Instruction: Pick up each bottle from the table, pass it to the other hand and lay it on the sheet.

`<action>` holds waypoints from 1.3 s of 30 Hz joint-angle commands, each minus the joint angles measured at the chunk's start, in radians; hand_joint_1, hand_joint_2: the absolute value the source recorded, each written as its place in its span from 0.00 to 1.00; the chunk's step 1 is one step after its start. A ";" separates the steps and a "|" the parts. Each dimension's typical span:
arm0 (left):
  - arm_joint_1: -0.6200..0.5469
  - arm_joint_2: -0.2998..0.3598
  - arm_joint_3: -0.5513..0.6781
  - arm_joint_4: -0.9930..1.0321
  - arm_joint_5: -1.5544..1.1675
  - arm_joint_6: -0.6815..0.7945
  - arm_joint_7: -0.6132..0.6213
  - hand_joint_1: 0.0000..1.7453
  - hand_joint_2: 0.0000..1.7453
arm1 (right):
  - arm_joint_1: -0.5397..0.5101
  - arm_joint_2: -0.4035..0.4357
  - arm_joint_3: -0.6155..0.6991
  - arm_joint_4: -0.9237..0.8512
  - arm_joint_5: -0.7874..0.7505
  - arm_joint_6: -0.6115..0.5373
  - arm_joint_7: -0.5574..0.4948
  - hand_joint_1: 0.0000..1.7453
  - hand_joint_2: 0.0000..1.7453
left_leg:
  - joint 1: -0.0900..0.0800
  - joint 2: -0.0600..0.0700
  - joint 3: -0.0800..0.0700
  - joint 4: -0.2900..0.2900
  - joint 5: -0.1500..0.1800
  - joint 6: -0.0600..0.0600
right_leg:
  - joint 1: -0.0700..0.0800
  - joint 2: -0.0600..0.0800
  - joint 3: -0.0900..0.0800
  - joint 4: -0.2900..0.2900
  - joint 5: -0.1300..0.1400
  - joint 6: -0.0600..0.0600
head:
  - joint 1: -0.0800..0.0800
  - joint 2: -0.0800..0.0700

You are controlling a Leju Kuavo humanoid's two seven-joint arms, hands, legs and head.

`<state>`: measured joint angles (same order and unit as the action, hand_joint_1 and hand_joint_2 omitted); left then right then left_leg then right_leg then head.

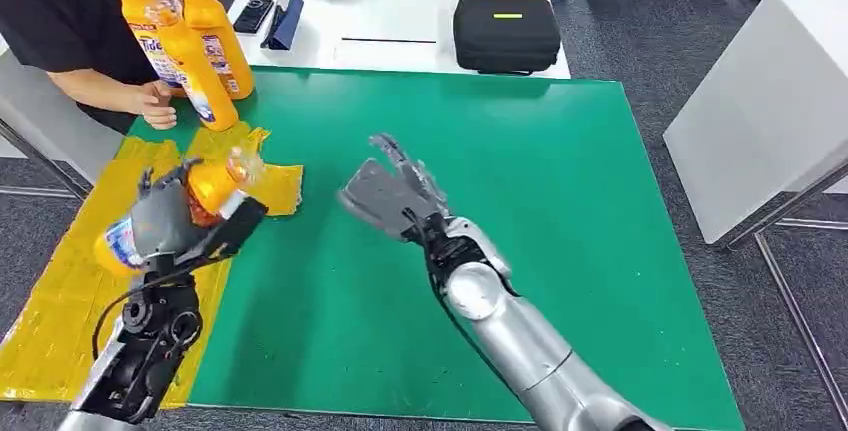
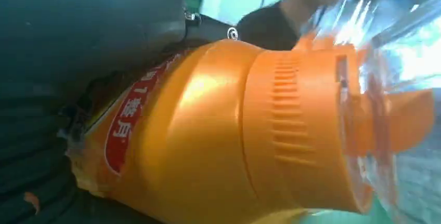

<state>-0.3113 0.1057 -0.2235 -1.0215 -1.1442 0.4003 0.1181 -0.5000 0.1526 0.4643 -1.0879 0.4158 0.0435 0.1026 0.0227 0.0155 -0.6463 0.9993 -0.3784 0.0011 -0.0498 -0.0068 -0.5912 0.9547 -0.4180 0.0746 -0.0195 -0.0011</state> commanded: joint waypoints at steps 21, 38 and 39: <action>0.201 -0.077 0.049 -0.456 0.828 -0.076 -0.386 0.00 0.00 | 0.160 -0.091 -0.051 -0.247 -0.160 -0.020 -0.220 0.00 0.00 | 0.001 -0.003 0.000 0.002 -0.002 0.001 | 0.001 -0.003 0.002 0.000 -0.002 -0.004 | 0.000 0.000; 0.192 -0.122 -0.174 -0.573 1.241 -0.282 -0.499 0.00 0.00 | 0.391 -0.119 -0.033 -0.517 0.012 -0.367 -0.372 0.00 0.00 | 0.001 -0.005 0.003 0.001 -0.004 0.001 | 0.002 -0.004 0.005 0.000 -0.004 -0.007 | 0.000 0.000; 0.192 -0.122 -0.174 -0.573 1.241 -0.282 -0.499 0.00 0.00 | 0.391 -0.119 -0.033 -0.517 0.012 -0.367 -0.372 0.00 0.00 | 0.000 -0.004 0.000 0.000 -0.002 0.001 | 0.001 -0.003 0.002 -0.001 -0.002 -0.004 | 0.000 0.000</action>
<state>-0.0937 -0.0076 -0.3373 -1.5782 0.1060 0.1270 -0.3853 -0.1774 0.0622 0.4238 -1.5187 0.4387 -0.3174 -0.2720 0.0223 0.0144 -0.6484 0.9993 -0.3790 0.0013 -0.0498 -0.0078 -0.5929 0.9542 -0.4179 0.0746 -0.0198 -0.0011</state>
